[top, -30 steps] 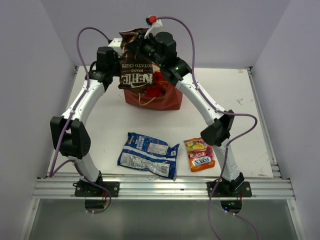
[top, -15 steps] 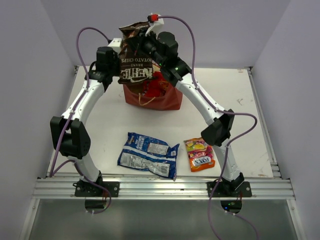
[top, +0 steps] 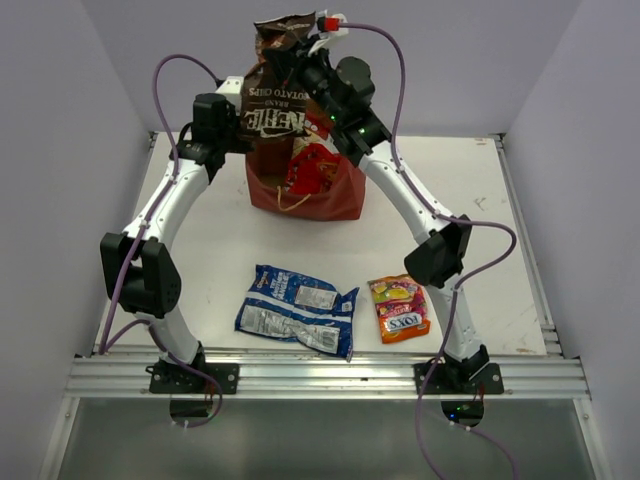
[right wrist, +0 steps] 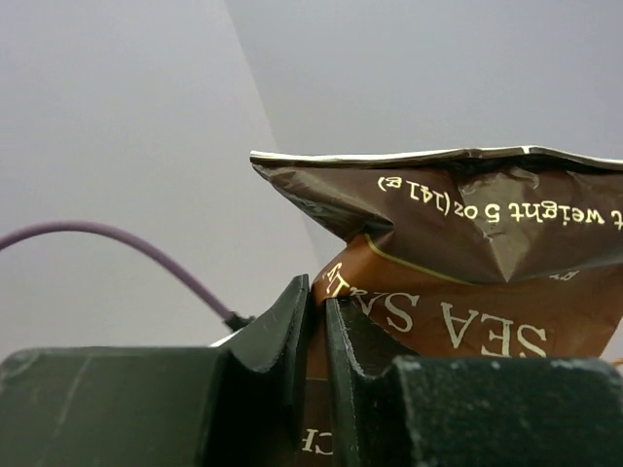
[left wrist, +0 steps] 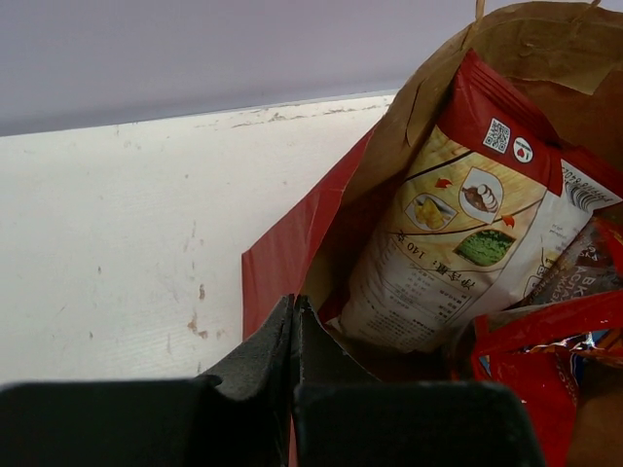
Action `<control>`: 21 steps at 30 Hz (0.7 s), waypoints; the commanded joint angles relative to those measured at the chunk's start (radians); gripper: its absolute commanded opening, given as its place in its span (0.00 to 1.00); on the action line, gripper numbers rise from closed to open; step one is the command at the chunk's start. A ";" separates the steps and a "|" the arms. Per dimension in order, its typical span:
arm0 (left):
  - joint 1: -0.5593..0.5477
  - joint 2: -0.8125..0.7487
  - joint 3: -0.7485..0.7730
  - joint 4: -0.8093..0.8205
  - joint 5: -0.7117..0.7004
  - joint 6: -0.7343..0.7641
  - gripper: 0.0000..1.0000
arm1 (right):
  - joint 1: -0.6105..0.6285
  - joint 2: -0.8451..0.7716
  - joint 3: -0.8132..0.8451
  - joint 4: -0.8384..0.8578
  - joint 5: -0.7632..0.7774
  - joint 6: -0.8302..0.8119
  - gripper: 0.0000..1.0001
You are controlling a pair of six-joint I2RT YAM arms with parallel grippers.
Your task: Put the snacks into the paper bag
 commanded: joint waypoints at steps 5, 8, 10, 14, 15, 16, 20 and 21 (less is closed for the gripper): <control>0.012 -0.045 -0.018 -0.015 -0.007 0.016 0.00 | -0.045 -0.012 -0.145 0.169 -0.026 -0.053 0.16; 0.012 -0.047 -0.021 -0.016 -0.009 0.016 0.00 | -0.065 0.034 -0.132 0.161 -0.048 -0.031 0.16; 0.012 -0.050 -0.024 -0.013 -0.010 0.016 0.00 | -0.070 0.062 -0.107 0.152 -0.072 -0.014 0.16; 0.012 -0.047 -0.021 -0.010 0.001 0.013 0.00 | -0.051 -0.018 -0.245 0.182 -0.091 -0.023 0.16; 0.012 -0.044 -0.019 -0.009 0.004 0.011 0.00 | -0.041 -0.047 -0.294 0.186 -0.091 -0.033 0.16; 0.012 -0.044 -0.021 -0.010 0.008 0.008 0.00 | -0.016 -0.120 -0.398 0.180 -0.068 -0.079 0.15; 0.012 -0.044 -0.025 -0.003 0.022 0.002 0.00 | 0.063 -0.307 -0.677 0.125 0.025 -0.167 0.14; 0.012 -0.045 -0.022 -0.001 0.024 0.000 0.00 | 0.079 -0.337 -0.725 0.112 0.036 -0.176 0.14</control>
